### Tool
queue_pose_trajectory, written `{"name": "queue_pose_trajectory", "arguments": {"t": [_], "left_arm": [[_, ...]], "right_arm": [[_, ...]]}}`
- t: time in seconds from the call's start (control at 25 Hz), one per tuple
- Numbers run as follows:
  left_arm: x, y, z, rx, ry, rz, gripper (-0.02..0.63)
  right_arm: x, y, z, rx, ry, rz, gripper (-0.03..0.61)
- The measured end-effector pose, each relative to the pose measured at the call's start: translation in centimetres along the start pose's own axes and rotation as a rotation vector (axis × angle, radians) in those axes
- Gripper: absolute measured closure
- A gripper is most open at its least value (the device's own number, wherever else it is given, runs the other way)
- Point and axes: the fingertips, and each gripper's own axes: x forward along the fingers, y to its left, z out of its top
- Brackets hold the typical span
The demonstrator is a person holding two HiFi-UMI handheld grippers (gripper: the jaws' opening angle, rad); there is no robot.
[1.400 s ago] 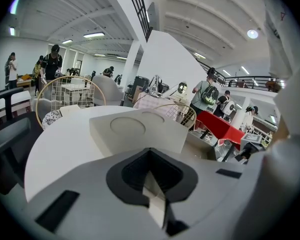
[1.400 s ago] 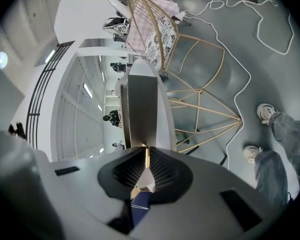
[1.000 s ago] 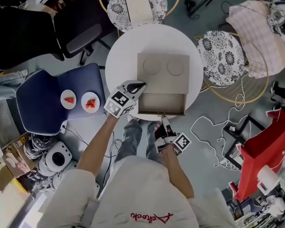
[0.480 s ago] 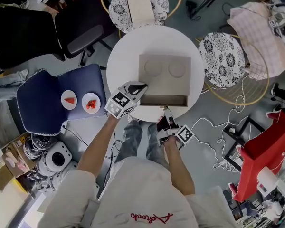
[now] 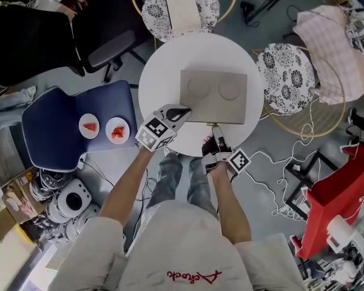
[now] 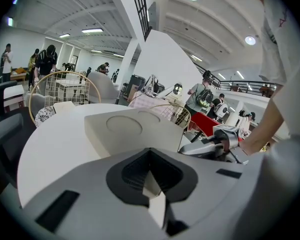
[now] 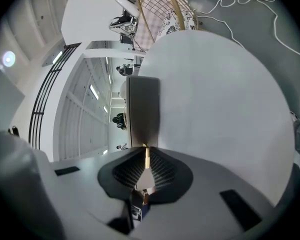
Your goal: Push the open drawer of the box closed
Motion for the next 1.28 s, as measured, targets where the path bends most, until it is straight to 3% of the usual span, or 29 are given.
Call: {"name": "queue_pose_trajectory", "arguments": {"t": [0.52, 0.64, 0.72, 1.04, 1.28], "left_arm": [[0.0, 0.1, -0.1, 0.006, -0.006, 0.02, 0.601], [0.0, 0.1, 0.0, -0.009, -0.012, 0.027, 0.602], [-0.1, 0.1, 0.0, -0.025, -0.002, 0.028, 0.601], [0.2, -1.5, 1.0, -0.029, -0.003, 0.028, 0.601], [-0.9, -3.4, 2.0, -0.042, -0.026, 0.054, 0.601]], "right_arm": [[0.6, 0.5, -0.1, 0.032, -0.008, 0.024, 0.541], [0.5, 0.9, -0.2, 0.067, -0.005, 0.055, 0.482], [0.0, 1.2, -0.3, 0.084, -0.008, 0.072, 0.48], [-2.4, 2.5, 0.4, 0.066, -0.027, 0.096, 0.56], [-3.5, 5.2, 0.9, -0.012, -0.016, 0.135, 0.563]]}}
